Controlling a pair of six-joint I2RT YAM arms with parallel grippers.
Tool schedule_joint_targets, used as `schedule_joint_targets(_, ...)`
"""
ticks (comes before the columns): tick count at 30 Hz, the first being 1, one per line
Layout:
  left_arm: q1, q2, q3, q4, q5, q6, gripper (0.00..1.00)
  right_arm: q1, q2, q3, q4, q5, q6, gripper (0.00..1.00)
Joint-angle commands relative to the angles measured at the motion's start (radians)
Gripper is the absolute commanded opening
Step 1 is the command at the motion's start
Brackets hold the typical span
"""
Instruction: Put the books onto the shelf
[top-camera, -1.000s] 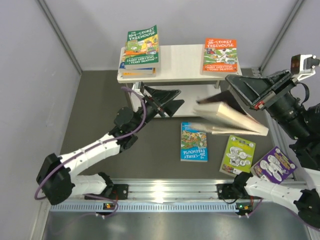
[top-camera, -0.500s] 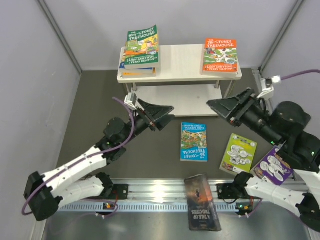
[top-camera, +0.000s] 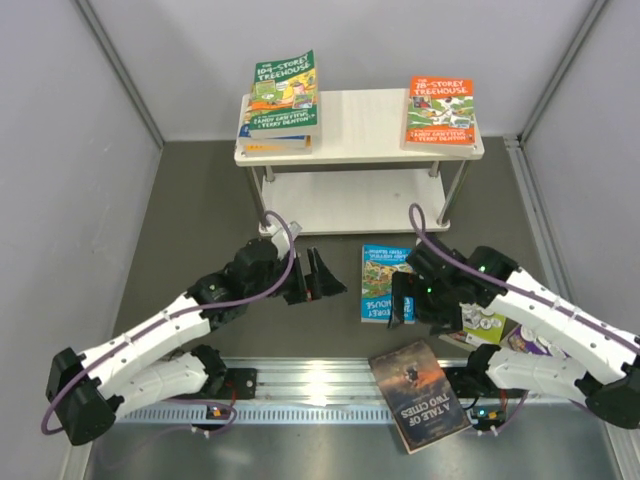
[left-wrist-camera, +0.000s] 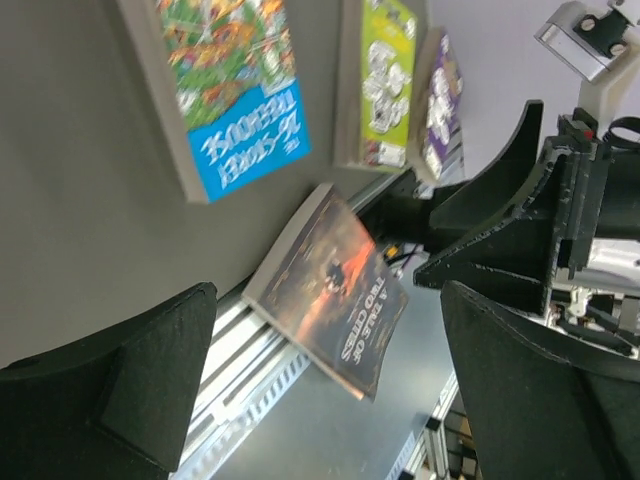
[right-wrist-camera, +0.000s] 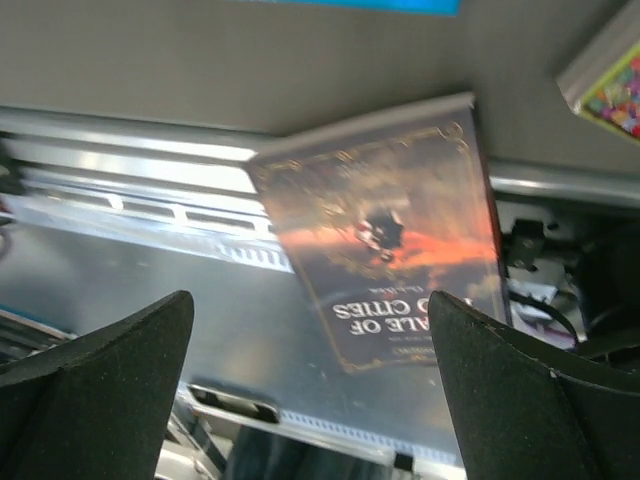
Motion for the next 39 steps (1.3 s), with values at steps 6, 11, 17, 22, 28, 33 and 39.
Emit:
schedule_joint_targets(6,0.001,0.019,-0.003,-0.099,0.172,0.144,0.99,0.023,0.053,-0.247,0.006,-0.116,-0.084,1.0)
schedule_joint_targets(11,-0.021,0.148,0.025,-0.206,0.265,0.233,0.99,0.026,0.068,-0.404,0.166,-0.165,-0.038,1.0)
schedule_joint_targets(17,-0.039,0.115,-0.023,-0.167,0.245,0.177,0.99,0.026,0.027,-0.578,0.333,-0.127,0.06,1.0)
schedule_joint_targets(22,-0.041,0.095,-0.024,-0.193,0.233,0.163,0.99,0.023,-0.016,-0.715,0.446,-0.115,0.112,1.0)
schedule_joint_targets(28,-0.041,0.101,0.003,-0.239,0.211,0.16,0.98,0.023,-0.056,-0.769,0.61,-0.179,0.091,0.91)
schedule_joint_targets(33,-0.044,0.096,0.026,-0.263,0.187,0.148,0.98,0.024,-0.047,-0.867,0.834,-0.288,0.115,0.42)
schedule_joint_targets(39,-0.045,0.081,0.035,-0.291,0.156,0.134,0.98,0.026,0.021,-0.867,0.893,-0.314,0.077,0.0)
